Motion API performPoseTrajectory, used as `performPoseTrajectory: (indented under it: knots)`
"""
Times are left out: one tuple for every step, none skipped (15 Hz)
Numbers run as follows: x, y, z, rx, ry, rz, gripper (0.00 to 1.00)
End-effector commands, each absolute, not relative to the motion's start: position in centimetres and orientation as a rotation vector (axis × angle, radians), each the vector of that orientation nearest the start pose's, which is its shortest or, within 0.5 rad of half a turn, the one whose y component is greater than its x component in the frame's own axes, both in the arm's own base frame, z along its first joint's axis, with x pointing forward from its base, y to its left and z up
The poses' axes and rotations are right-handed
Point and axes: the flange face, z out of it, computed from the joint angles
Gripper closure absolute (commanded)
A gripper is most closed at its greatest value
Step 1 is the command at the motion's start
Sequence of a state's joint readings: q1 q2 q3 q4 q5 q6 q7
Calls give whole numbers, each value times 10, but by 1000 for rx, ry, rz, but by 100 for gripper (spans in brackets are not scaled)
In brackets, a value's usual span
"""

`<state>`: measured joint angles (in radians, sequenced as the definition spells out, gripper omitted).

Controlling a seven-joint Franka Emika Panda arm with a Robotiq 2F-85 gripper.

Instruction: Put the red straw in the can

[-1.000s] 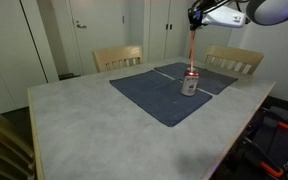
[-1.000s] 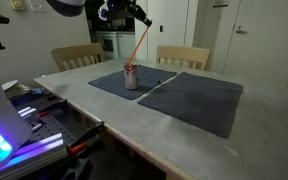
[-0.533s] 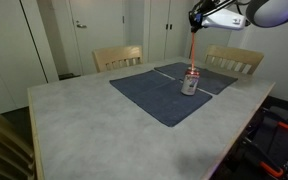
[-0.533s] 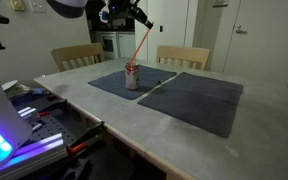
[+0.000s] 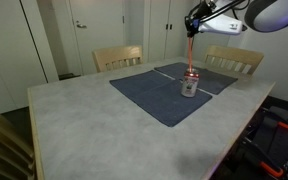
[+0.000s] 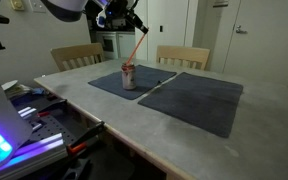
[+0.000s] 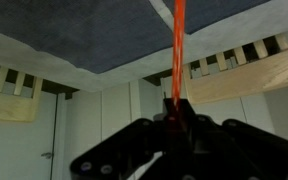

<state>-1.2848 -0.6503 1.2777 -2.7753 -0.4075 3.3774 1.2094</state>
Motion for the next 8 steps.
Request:
performPoseTrajectory:
  knots:
    - [426, 26, 331, -2882, 854, -1413, 98]
    - [426, 27, 331, -2883, 856, -1412, 72]
    - [426, 27, 331, -2882, 859, -1413, 65]
    - [426, 28, 331, -2881, 861, -1414, 60]
    - [426, 29, 331, -2879, 862, -1414, 52]
    - [426, 29, 331, -2878, 862, -1415, 43]
    - [425, 30, 332, -2878, 862, -1415, 37]
    - [425, 30, 332, -2878, 860, -1417, 31]
